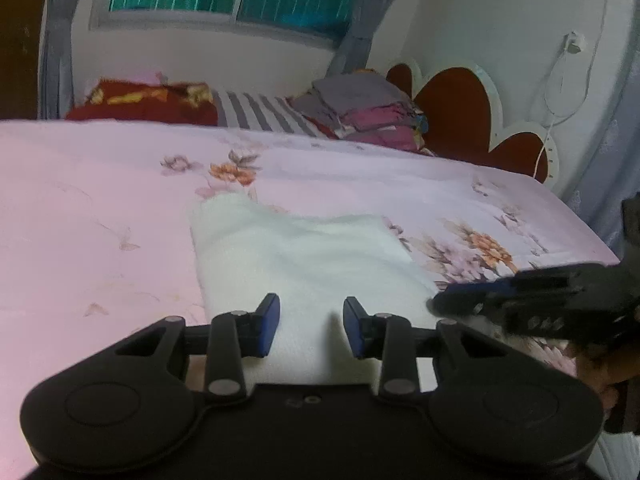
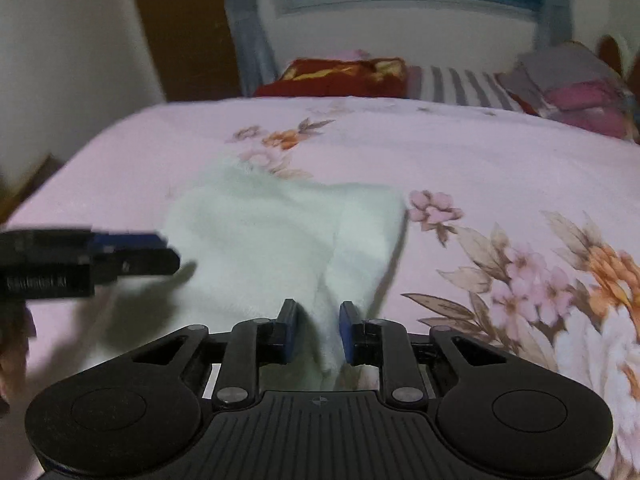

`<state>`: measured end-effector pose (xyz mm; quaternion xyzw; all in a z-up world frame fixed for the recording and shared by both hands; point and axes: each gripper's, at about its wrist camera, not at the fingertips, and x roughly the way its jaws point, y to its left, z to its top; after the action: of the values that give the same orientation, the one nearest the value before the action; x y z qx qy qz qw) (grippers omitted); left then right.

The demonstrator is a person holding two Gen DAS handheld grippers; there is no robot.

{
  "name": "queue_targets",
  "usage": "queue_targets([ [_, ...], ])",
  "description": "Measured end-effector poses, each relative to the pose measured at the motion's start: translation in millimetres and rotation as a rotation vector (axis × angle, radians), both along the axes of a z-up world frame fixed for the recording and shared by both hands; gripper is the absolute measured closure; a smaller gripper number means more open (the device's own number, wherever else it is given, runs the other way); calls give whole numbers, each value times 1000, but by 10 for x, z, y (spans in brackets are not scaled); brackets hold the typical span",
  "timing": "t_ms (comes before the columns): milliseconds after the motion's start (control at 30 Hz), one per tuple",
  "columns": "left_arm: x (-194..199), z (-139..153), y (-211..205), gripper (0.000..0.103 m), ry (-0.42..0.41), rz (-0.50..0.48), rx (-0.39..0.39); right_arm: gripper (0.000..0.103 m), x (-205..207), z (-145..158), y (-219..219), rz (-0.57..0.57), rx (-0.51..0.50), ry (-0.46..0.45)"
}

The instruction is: Fold small clothes

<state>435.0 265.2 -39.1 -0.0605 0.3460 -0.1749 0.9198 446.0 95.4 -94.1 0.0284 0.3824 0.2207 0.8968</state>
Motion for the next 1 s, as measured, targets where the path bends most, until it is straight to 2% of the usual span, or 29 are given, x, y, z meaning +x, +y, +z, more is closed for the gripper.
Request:
queue_targets([
  [67, -244, 41, 41, 70, -15, 28, 16, 82, -183, 162, -12, 29, 36, -48],
  [133, -488, 12, 108, 70, -2, 66, 5, 82, -408, 221, -8, 81, 55, -56],
  [267, -728, -175, 111, 70, 62, 113, 51, 82, -764, 58, 83, 182, 5, -48],
  [333, -788, -203, 115, 70, 79, 146, 59, 82, -757, -103, 77, 132, -37, -24],
  [400, -892, -149, 109, 70, 78, 174, 71, 82, -668, -207, -25, -12, -72, 9],
  [467, -1048, -91, 92, 70, 78, 184, 71, 82, -729, -138, -213, -83, 7, 13],
  [533, -1218, -23, 46, 70, 71, 182, 75, 82, -887, -35, -343, -85, 87, 11],
  [600, -1403, 69, -34, 70, 63, 178, 61, 82, -1137, 85, -378, -73, 76, -26],
  [767, -1860, 327, -307, 70, 19, 166, 70, 82, -1697, 363, -454, -87, 92, -47],
  [900, -2204, 492, -451, 61, -3, 182, 65, 82, -2178, 579, -496, -109, 71, -64],
  [933, -2273, 528, -486, 48, -7, 193, 70, 82, -2261, 601, -509, -107, 67, -63],
  [967, -2358, 571, -509, 29, -20, 208, 79, 82, -2353, 629, -528, -104, 65, -57],
  [1000, -2465, 623, -535, 19, -47, 226, 87, 82, -2446, 653, -547, -107, 62, -51],
])
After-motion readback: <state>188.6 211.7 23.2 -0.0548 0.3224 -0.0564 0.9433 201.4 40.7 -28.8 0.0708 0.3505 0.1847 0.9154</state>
